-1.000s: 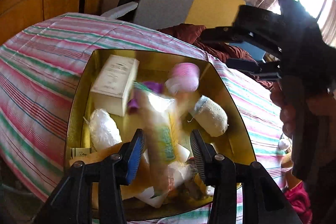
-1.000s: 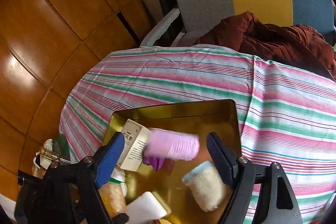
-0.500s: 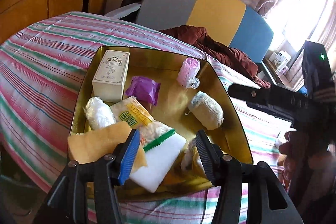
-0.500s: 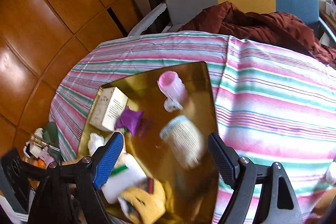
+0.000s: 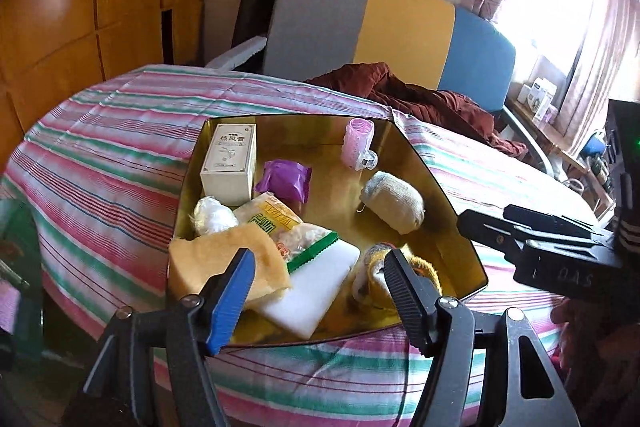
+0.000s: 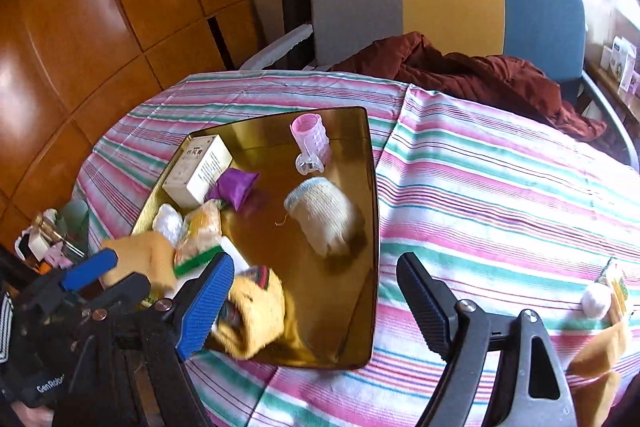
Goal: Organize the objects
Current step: 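Move both tools back to the remaining sponges and snack pack, then grasp a yellow sponge with the left tool and lift it, then grasp the other WEIDAN snack pack with the right tool, then carry the sponge and snack pack over the gold tray and open both tools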
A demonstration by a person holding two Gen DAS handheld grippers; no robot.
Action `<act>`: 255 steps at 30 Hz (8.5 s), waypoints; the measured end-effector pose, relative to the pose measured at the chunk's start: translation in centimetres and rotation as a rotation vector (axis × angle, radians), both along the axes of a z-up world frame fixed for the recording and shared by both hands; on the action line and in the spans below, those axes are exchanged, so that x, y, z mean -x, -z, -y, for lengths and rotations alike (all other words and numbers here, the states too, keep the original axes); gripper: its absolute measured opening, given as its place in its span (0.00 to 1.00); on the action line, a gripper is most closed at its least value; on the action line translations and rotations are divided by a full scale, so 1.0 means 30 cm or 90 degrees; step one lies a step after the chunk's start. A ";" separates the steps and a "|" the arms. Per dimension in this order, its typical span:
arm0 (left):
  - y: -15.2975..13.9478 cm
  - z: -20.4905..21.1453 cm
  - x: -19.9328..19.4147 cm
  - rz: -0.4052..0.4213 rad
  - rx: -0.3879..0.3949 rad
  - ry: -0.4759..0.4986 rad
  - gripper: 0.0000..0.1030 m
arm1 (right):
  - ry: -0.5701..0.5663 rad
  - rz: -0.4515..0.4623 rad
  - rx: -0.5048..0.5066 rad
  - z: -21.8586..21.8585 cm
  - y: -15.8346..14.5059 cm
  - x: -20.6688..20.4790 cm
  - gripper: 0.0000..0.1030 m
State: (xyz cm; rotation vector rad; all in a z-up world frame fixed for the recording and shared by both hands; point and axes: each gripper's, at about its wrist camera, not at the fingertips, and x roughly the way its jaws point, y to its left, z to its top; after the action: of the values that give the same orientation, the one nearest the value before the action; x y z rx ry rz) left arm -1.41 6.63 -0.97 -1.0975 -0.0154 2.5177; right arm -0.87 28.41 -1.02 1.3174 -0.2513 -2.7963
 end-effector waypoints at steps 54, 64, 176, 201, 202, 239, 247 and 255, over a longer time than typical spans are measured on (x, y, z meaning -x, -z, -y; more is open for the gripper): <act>-0.040 -0.462 -0.165 -0.054 0.074 0.234 0.81 | 0.535 -0.014 0.109 -0.955 0.026 -0.639 0.87; -0.033 -0.694 -0.234 -0.012 0.056 0.346 0.81 | 0.566 -0.091 0.229 -1.024 0.051 -0.717 0.87; 0.263 -1.003 -0.312 0.130 0.037 0.480 0.43 | 0.257 0.228 -0.052 -1.238 0.338 -0.215 0.57; 0.222 -0.969 -0.348 0.079 0.072 0.461 0.37 | 0.257 0.220 -0.061 -1.213 0.315 -0.234 0.49; 0.215 -0.968 -0.348 0.072 0.075 0.457 0.37 | 0.258 0.220 -0.060 -1.217 0.315 -0.233 0.49; -0.006 -0.655 -0.288 -0.046 0.054 0.312 0.38 | 0.368 0.199 -0.122 -1.262 0.265 -0.255 0.47; 0.002 -0.512 -0.222 -0.031 0.039 0.250 0.38 | 0.373 0.180 -0.140 -1.238 0.239 -0.256 0.47; -0.025 -0.283 -0.108 -0.021 0.004 0.144 0.38 | 0.375 0.147 -0.130 -1.178 0.146 -0.262 0.47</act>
State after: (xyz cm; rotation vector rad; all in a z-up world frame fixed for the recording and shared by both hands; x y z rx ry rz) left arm 1.83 15.12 -0.22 -0.9992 0.1191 2.3341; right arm 7.00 63.76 -5.39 1.8850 -0.4350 -3.1983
